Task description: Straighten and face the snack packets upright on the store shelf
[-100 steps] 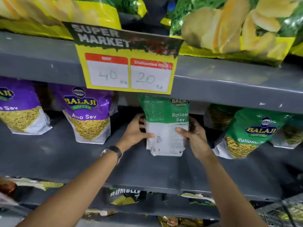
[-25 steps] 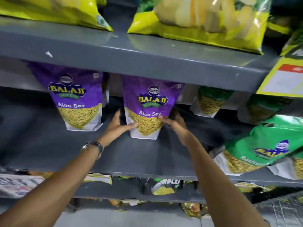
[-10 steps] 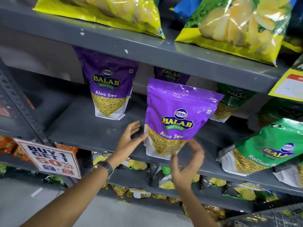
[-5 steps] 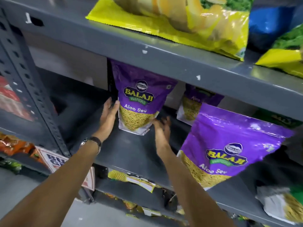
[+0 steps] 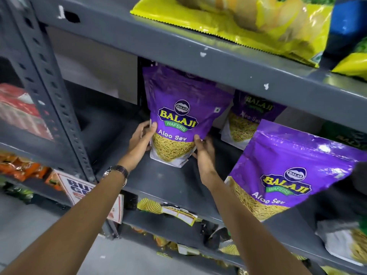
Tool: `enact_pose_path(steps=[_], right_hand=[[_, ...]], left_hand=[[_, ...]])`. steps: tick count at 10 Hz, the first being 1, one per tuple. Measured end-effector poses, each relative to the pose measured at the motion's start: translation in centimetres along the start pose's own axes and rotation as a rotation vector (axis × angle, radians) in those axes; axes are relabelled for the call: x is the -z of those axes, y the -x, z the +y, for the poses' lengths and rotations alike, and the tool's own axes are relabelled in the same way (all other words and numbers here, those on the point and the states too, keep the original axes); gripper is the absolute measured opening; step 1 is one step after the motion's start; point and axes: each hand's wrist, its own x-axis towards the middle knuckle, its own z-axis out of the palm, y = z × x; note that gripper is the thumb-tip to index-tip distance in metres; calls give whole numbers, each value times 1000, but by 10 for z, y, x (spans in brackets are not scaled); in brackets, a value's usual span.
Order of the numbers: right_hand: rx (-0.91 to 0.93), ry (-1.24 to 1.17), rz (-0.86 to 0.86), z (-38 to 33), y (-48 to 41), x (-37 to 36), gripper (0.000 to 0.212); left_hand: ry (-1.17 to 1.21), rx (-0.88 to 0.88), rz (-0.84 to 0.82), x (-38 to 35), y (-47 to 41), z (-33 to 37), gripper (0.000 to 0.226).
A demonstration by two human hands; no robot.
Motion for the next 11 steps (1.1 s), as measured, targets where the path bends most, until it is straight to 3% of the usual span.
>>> enact_pose_path(steps=[1, 3, 4, 7, 10, 11], right_hand=[[23, 29, -17, 1, 22, 4, 6], [-4, 36, -24, 2, 63, 8, 7], [-14, 51, -20, 1, 76, 7, 9], [-34, 10, 6, 0, 95, 5, 9], [-43, 34, -32, -8, 102, 6, 8], [19, -19, 8, -10, 107, 12, 16]], left_hand=[[-2, -5, -16, 6, 20, -1, 55], [27, -6, 40, 8, 57, -3, 14], [60, 20, 28, 13, 71, 0, 12], [35, 46, 0, 18, 88, 6, 40], [81, 77, 1, 18, 94, 8, 47], [158, -65, 237, 15, 96, 8, 39]])
